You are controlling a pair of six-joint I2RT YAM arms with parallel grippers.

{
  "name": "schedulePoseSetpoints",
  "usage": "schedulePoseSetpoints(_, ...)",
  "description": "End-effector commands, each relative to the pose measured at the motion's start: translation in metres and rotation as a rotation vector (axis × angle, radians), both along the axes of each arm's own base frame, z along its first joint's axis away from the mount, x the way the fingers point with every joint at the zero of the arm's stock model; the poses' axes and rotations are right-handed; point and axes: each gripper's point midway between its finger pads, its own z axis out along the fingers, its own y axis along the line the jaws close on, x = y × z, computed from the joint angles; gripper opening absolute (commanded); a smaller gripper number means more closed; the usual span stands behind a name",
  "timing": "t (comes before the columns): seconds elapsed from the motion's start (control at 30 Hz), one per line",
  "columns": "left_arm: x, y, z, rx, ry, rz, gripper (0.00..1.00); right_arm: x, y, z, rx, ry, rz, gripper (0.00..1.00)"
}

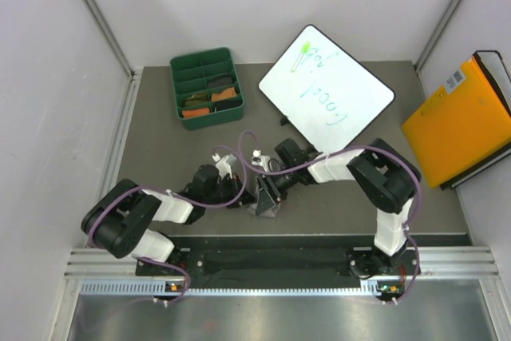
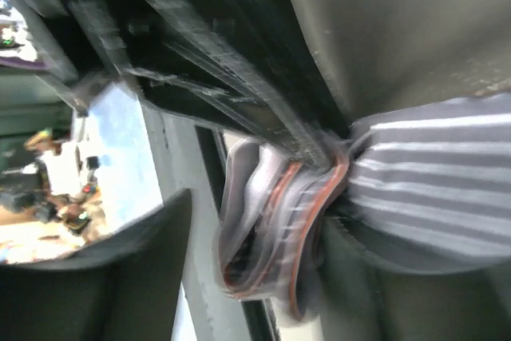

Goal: Roll the underwear
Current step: Roll the underwear to the center of the board.

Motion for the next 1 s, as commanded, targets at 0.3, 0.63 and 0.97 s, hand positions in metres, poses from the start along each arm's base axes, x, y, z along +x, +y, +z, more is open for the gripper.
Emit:
schedulePoseSetpoints(0.3, -0.001, 0.01, -0.038, 0.158, 0.141, 0.033, 0.0, 0.034, -0.05, 0.04, -0.065, -0.308, -0.429, 0.83)
schedulePoseSetpoints(0.63, 0.003, 0.007, -0.032, 0.174, 0.137, 0.01, 0.0, 0.032, -0.058, 0.019, -0.017, -0.288, -0.546, 0.86)
schedulePoseSetpoints(0.97, 0.006, 0.003, -0.026, 0.154, 0.136, 0.02, 0.0, 0.035, -0.056, -0.004, -0.051, -0.247, -0.574, 0.8)
